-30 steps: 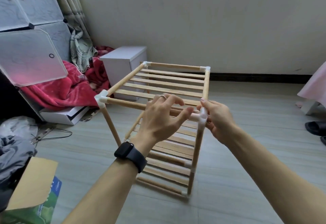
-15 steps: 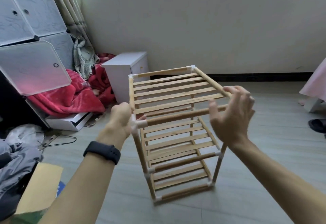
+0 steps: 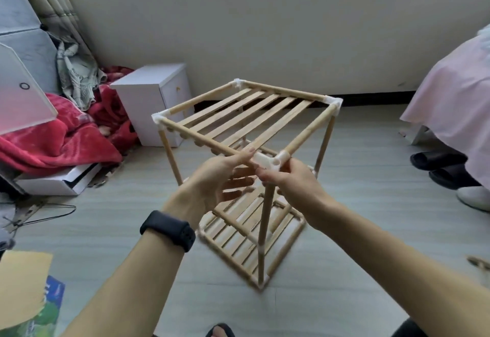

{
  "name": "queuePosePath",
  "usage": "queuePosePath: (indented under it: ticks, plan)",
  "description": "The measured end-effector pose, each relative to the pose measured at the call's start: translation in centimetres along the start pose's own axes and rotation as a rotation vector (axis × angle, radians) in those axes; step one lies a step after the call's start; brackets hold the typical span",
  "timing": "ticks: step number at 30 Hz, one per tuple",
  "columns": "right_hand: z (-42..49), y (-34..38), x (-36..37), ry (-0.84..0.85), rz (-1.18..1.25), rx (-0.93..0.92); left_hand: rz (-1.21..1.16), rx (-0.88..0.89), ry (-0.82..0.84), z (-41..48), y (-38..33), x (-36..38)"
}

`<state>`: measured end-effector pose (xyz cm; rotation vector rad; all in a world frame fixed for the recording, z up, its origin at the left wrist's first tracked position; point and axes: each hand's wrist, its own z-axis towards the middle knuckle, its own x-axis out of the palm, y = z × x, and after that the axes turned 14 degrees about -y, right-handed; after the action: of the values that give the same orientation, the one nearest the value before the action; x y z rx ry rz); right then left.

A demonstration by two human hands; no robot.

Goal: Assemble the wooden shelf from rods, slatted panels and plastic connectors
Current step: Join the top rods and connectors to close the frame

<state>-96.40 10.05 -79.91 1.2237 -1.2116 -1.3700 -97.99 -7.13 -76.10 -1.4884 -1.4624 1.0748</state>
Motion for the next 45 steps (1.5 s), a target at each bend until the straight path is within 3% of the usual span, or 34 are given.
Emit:
queuePosePath:
  ticks: [15, 29, 38, 45]
  plan:
    - [1.0, -0.1, -0.8, -0.046, 0.174, 0.029, 0.112, 0.185, -0.156, 0.9, -0.5, 2.6]
    - [1.4, -0.3, -1.1, -0.109, 0.163, 0.032, 0.027, 0.067, -0.277, 0.7, -0.3, 3.0]
    - [2.0, -0.2, -0.2, -0.187, 0.123, 0.028, 0.043, 0.135, -0.313, 0.9, 0.0, 3.4]
    - [3.1, 0.2, -2.2, -0.134, 0.092, 0.057, 0.066, 0.14, -0.261, 1.6, -0.2, 0.6]
